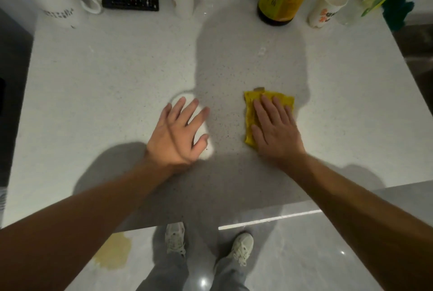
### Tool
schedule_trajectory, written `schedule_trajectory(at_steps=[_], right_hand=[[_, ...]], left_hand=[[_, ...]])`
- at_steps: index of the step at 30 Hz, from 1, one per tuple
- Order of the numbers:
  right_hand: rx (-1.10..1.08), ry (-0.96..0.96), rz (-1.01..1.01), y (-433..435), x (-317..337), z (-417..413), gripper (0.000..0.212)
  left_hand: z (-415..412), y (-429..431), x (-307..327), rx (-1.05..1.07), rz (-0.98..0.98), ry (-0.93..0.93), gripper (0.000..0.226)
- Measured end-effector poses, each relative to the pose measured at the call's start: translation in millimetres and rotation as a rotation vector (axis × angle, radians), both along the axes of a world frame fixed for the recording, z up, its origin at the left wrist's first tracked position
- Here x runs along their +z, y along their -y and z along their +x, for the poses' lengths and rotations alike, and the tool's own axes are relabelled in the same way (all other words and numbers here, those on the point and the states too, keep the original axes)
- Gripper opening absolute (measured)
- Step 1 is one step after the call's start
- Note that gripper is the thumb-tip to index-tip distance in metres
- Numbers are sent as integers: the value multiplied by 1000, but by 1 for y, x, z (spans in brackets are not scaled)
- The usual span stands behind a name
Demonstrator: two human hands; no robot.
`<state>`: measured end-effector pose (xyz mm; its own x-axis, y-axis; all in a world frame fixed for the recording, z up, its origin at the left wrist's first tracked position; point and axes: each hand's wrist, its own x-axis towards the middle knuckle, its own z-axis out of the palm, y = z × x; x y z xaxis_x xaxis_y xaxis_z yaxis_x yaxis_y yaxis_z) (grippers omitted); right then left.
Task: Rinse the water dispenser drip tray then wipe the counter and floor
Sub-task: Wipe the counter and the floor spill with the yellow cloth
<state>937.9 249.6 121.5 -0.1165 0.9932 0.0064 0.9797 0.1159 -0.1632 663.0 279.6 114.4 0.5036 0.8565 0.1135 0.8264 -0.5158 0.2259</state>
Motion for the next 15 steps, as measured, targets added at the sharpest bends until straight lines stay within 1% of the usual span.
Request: schedule_trajectory(at_steps=[2, 3, 4, 5, 8, 10, 13, 15], right_hand=[[183, 62, 27, 2, 3, 17, 62], [220, 78, 28, 9, 5, 22, 62], [211, 67, 16, 22, 6, 24, 62], [157, 37, -1, 38, 6, 22, 62], [-147, -23, -19, 94, 5, -8, 64], [-298, -17, 7, 113, 4, -32, 62], [-412, -36, -34, 96, 11, -38, 64], [-428, -30, -46, 70, 13, -25, 65]], left_hand=[[-1, 3, 1, -2, -16, -13, 65], [-2, 5, 1, 5, -18, -22, 64], [-2, 6, 1, 10, -15, -28, 63], [-1, 7, 2, 13, -9, -34, 62], [-1, 9, 5, 21, -11, -25, 58], [-4, 9, 8, 8, -33, 52, 51], [-10, 13, 12, 26, -40, 252, 29], [-21, 15, 15, 115, -51, 340, 28]])
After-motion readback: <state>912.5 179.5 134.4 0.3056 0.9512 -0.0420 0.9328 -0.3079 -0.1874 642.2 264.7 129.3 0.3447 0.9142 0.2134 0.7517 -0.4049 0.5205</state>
